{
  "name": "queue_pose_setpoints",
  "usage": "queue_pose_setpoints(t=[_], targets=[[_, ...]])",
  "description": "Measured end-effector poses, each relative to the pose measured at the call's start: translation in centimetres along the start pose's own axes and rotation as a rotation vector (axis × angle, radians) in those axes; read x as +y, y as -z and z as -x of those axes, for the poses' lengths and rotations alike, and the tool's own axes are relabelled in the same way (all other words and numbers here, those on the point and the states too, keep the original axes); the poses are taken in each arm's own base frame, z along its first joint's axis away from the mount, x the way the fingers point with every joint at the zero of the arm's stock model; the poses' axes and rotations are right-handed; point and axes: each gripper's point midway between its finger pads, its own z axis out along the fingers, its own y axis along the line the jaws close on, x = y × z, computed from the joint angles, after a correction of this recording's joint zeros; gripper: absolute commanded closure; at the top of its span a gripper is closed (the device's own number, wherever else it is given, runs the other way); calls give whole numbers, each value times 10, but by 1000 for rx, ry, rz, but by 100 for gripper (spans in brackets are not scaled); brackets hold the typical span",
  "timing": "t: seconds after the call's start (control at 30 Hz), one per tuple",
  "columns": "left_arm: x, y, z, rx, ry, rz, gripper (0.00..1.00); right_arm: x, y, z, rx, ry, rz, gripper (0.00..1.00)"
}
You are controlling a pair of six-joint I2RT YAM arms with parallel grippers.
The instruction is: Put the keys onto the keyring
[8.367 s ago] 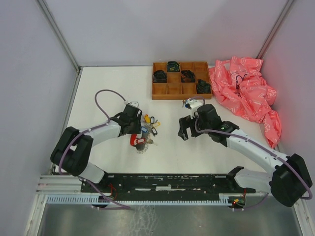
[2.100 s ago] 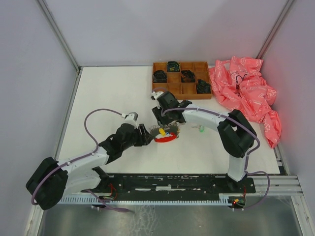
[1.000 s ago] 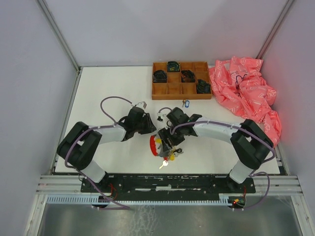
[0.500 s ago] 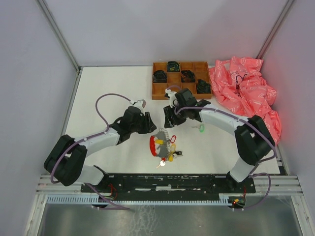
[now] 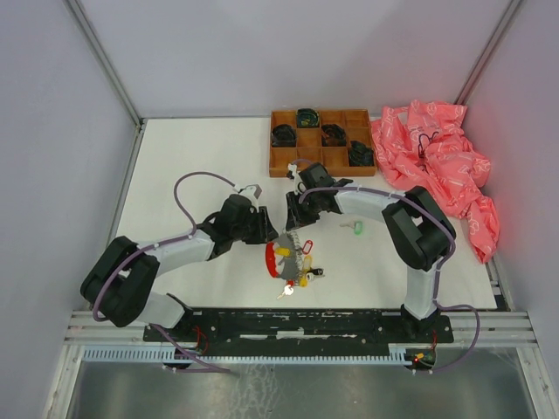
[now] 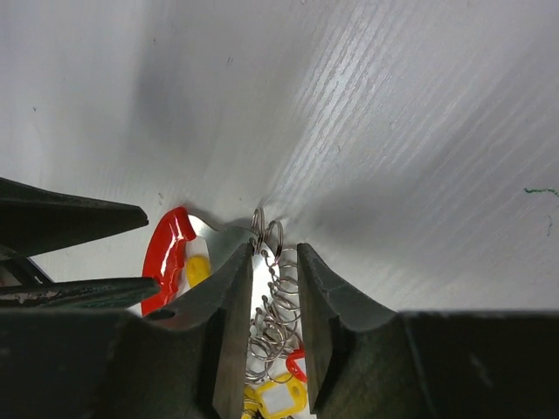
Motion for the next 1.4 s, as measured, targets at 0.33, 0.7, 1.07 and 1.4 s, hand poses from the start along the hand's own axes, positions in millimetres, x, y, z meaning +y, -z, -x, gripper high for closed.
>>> queue_pose_setpoints(t=[0.33,0.7,1.07,1.4], targets=[[-1,-5,1,-9,-2,-12,53,3,-7,1,-1,-33,26,89],[4,-7,-6,-33,-2,-27,50,12,0,5,-16,-16,57,99],[-17,8,13,-159,-33,-149,43,34,40,26,-102,48,85,99],[-40,24,36,-317,-113,-279,39,49,70,33,-162,82,67,99]])
